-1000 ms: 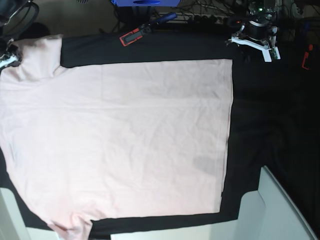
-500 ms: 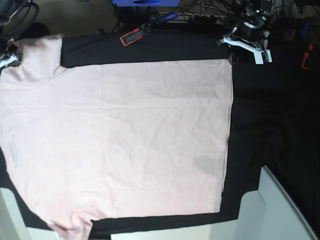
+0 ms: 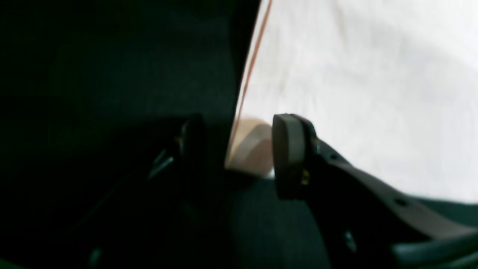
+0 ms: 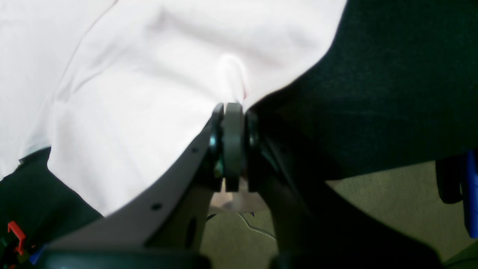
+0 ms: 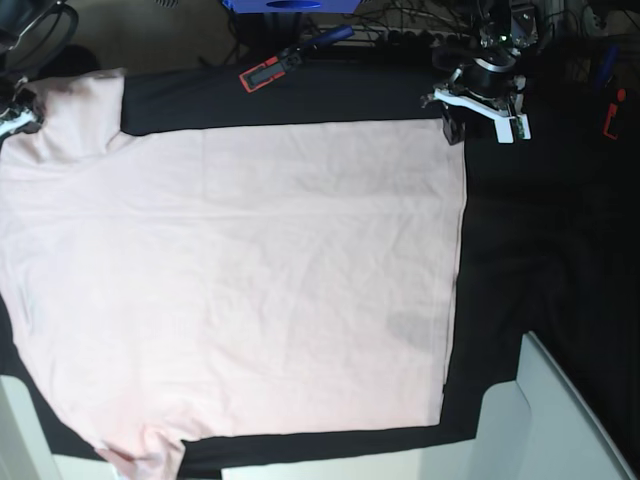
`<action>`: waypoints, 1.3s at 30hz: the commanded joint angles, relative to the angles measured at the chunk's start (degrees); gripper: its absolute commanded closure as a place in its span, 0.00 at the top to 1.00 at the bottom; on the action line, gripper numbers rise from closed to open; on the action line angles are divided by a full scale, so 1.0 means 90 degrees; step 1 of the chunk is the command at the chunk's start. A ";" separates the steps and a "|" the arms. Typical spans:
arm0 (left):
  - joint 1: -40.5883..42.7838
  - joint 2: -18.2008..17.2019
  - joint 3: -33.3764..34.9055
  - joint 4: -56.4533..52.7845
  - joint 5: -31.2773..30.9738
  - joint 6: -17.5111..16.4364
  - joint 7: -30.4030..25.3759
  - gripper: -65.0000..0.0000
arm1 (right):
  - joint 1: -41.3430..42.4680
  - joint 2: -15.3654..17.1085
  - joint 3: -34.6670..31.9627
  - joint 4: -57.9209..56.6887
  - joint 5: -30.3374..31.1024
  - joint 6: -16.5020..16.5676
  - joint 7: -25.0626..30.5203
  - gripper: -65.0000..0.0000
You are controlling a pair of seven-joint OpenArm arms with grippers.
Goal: Fold the T-shirt properly
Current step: 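Grasp the shirt's shoulder edges with both grippers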
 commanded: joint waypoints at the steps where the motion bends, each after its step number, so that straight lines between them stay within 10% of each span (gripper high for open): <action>1: 0.0072 -0.0017 -0.0007 -0.0030 -0.0029 -0.0006 0.0073 0.46 | -0.0047 -0.0010 -0.0033 -0.0004 -0.0192 0.0014 -0.0326 0.00; 16: -0.0084 -0.0007 0.0648 -0.0128 -0.0029 -0.0006 0.0073 0.44 | -0.0047 -0.0010 -0.0033 -0.0004 -0.0192 0.0014 -0.0326 0.00; 22: -0.0055 0.0130 0.0560 -0.0099 -0.0029 -0.0006 0.0073 0.13 | -0.0047 -0.0010 -0.0033 -0.0004 -0.0192 0.0014 -0.0326 0.00; 39: 0.0336 0.0120 0.0521 0.0429 -0.0039 0.0004 0.0073 0.00 | -0.0047 0.0010 -0.0042 0.0036 -0.0192 0.0014 -0.0316 0.00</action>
